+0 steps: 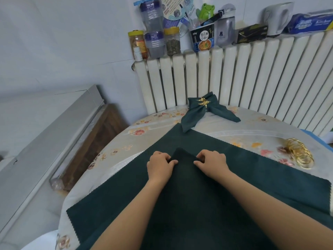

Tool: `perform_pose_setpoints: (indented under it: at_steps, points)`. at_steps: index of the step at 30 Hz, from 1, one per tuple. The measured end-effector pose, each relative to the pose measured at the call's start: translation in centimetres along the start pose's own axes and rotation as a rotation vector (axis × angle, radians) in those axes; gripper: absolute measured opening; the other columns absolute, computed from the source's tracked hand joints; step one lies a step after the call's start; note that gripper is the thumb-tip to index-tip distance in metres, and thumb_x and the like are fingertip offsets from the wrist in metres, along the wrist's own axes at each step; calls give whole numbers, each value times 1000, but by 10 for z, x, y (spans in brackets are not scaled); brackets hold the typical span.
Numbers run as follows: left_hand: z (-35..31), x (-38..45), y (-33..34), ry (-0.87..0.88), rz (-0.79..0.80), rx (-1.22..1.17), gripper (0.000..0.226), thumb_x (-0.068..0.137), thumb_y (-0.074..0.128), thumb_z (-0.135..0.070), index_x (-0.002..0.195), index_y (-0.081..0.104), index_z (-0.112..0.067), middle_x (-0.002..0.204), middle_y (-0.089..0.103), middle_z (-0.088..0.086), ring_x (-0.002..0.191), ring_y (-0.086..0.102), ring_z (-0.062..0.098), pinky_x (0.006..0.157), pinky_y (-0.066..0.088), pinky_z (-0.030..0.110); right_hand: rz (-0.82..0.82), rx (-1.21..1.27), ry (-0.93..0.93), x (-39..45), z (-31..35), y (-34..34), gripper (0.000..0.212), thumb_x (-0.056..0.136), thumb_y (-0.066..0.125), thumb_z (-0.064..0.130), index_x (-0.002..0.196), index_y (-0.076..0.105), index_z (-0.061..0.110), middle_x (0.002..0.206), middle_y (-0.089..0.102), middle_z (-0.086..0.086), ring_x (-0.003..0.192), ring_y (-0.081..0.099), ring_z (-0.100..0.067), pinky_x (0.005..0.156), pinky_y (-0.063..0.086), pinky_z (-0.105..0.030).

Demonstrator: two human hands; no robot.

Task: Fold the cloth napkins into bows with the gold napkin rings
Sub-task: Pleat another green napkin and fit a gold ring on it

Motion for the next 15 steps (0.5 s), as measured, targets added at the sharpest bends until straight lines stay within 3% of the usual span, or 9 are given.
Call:
perform_pose_setpoints:
  at_steps: [5, 9, 12, 15]
  points:
    - [0, 19, 12, -7, 9, -32, 25, 84, 67, -36, 101, 62, -18, 108, 51, -2, 104, 49, 16, 87, 43, 28, -67, -63, -10, 17, 3, 5, 25, 92, 54, 35, 111, 59, 20, 117, 54, 0, 112, 44, -20, 94, 37, -30]
    - [0, 29, 10, -89, 109, -160, 38, 79, 73, -31, 109, 52, -19, 105, 52, -4, 94, 52, 11, 79, 41, 24, -1, -2, 1, 22, 5, 9, 33, 90, 55, 36, 117, 51, 19, 117, 56, 0, 111, 49, -18, 88, 44, -29]
    - [0, 33, 7, -139, 172, -230, 32, 79, 74, -31, 106, 62, -19, 96, 60, -8, 89, 56, 9, 75, 42, 22, 29, -16, 43, 27, 7, 9, 36, 93, 47, 45, 121, 53, 24, 117, 62, 4, 110, 54, -18, 92, 40, -32]
    - [-1, 34, 7, -149, 167, -370, 13, 81, 73, -27, 92, 72, -19, 89, 69, -7, 82, 63, 8, 76, 50, 25, 61, 99, 104, 33, 10, 7, 30, 95, 45, 45, 110, 64, 27, 111, 66, 7, 107, 57, -16, 96, 36, -34]
Point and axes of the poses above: each hand's wrist, its own x-axis towards the middle knuckle, its own y-axis out of the palm, z = x × y, the point moved 3 cm from there along x, towards the middle knuckle
